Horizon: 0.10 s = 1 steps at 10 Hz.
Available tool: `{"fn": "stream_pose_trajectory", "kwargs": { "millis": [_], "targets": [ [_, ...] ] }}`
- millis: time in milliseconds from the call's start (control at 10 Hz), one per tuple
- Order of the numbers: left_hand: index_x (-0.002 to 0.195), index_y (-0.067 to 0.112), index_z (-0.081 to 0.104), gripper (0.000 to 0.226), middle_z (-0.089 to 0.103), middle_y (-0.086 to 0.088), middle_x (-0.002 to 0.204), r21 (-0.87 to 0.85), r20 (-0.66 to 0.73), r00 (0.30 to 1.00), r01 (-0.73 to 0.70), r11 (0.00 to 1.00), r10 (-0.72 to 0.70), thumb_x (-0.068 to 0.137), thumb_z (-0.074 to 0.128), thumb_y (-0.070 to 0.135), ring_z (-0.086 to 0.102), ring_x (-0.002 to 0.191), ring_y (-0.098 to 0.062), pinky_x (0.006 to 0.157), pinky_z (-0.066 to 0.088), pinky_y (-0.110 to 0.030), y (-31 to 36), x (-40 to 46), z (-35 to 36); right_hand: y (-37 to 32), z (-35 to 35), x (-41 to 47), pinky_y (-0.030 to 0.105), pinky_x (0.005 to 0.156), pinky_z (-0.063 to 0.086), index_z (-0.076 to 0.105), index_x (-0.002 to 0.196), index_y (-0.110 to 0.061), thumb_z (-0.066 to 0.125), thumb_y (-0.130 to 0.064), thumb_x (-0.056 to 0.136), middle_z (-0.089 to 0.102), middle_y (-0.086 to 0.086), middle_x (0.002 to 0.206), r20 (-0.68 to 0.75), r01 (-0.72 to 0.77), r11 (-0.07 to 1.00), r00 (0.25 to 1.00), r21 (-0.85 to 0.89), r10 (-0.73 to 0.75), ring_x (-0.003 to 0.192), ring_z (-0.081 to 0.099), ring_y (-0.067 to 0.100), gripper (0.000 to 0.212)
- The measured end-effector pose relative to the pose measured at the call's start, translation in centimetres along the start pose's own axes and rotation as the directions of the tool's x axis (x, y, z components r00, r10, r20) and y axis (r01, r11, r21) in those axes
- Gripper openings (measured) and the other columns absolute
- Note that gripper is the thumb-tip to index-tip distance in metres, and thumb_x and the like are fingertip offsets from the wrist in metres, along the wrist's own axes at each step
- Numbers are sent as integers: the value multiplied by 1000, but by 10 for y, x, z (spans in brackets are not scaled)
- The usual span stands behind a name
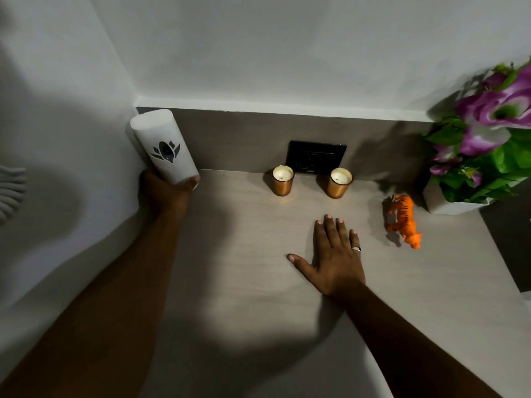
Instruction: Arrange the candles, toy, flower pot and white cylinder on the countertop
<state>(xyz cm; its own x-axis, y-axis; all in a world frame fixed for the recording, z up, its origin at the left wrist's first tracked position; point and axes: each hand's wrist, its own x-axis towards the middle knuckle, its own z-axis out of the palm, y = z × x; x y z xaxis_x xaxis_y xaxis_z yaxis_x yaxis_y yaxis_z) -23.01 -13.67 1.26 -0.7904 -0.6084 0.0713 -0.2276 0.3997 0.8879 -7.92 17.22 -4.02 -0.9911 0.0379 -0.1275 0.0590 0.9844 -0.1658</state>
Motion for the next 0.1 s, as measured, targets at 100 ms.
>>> {"fn": "stream_pose_trajectory", "kwargs": {
  "millis": [100],
  "targets": [
    [130,-4,47,88,55,-24,133,102,81,997,-28,994,20,61,87,33,53,121,-36,96,44,-38,-16,-55,-12,-1,-8,-3,47,121,-9,1,158,-17,10,-94,73,-7,7,166,41,0,999,999,47,-2,153,-11,26,114]
  ]
}}
